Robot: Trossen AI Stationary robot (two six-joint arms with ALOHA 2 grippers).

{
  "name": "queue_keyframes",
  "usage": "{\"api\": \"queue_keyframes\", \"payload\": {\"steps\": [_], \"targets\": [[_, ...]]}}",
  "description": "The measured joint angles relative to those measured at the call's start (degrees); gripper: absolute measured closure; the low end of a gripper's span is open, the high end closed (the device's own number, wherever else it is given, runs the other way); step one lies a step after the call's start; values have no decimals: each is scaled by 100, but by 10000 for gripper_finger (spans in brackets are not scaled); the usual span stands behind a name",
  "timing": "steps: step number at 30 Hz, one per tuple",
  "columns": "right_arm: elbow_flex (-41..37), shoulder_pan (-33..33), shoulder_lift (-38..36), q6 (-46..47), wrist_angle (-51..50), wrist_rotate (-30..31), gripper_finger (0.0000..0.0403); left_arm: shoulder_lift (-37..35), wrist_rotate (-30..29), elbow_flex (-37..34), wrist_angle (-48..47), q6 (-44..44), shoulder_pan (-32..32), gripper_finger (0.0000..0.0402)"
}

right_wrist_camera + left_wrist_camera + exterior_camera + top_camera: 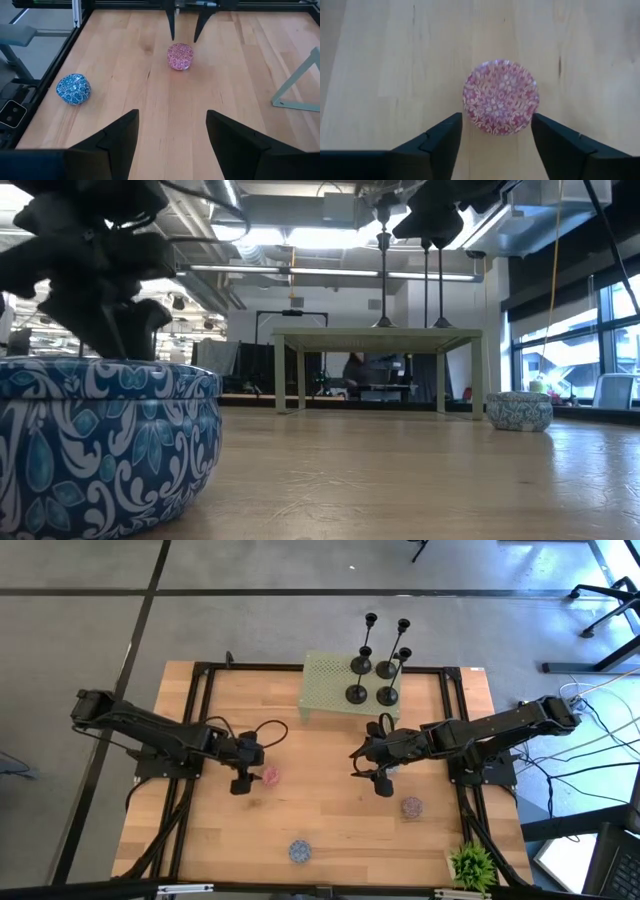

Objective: Pick & Place candle stick holders
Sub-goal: Put the pink scented candle on the shelf

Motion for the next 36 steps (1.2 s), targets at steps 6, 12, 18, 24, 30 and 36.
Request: {"api": "queue_keyframes", "payload": {"steps": [6,12,18,24,30,36], "targets": [[0,0,0,-179,0,-2,167,514,367,0,83,23,0,126],[0,1,0,-538,0,-11,167,801,150,0,514,163,0,110],[0,0,0,-603,2,-10,167,986,37,0,882,228,0,109],[0,-1,0,-846,21,-9,167,1112,97,0,1249,271,0,109],[0,-2,0,-1020,148,2,167,1117,163,0,1602,360,1,109],[0,-2,0,-1051,184,2,167,1117,135,0,1861,389,25,109]]}}
